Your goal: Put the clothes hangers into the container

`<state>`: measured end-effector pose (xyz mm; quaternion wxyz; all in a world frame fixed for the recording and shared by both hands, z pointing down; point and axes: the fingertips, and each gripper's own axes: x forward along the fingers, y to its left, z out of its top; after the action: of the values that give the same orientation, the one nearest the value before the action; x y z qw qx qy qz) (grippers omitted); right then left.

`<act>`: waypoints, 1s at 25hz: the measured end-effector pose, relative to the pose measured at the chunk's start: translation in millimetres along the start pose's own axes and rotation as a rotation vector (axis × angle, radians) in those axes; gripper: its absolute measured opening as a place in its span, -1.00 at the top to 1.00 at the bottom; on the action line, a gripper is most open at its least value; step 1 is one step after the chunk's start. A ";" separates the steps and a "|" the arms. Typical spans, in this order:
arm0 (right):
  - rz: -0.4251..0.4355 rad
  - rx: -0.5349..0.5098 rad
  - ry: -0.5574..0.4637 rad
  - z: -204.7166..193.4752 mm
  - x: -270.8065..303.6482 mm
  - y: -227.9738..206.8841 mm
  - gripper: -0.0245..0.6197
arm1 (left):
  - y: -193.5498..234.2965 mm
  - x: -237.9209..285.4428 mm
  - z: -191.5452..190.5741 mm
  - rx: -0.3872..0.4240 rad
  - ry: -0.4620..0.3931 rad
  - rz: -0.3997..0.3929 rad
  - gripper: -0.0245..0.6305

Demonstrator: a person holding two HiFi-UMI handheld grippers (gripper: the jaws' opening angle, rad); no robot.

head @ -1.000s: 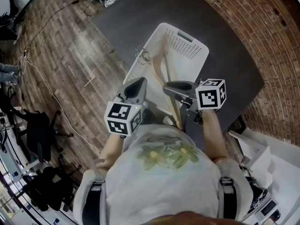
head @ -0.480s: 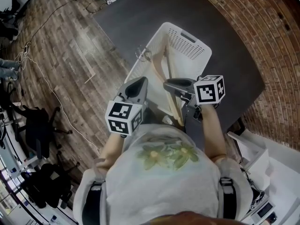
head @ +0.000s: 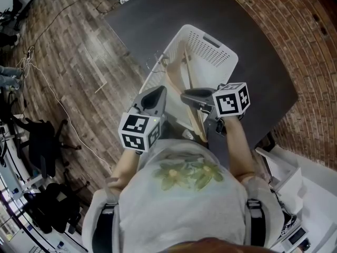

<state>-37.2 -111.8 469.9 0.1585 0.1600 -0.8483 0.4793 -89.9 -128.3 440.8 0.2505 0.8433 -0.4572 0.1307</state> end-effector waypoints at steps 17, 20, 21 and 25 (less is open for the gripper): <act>-0.089 0.044 -0.022 10.5 -0.1 -23.3 0.60 | -5.3 -3.0 -0.8 0.004 0.004 0.003 0.84; -0.089 0.046 -0.016 12.3 -0.1 -22.8 0.60 | -7.8 -3.0 1.0 0.008 0.004 0.000 0.84; -0.089 0.047 -0.016 12.7 0.6 -23.1 0.60 | -7.4 -2.9 0.9 0.008 0.004 0.000 0.84; -0.092 0.032 -0.026 11.1 1.2 -26.4 0.59 | -5.7 -1.8 -0.4 0.012 0.004 0.006 0.84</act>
<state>-28.4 -134.4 485.1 0.1667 0.2078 -0.8341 0.4830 -86.2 -124.2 438.7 0.2459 0.8432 -0.4584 0.1356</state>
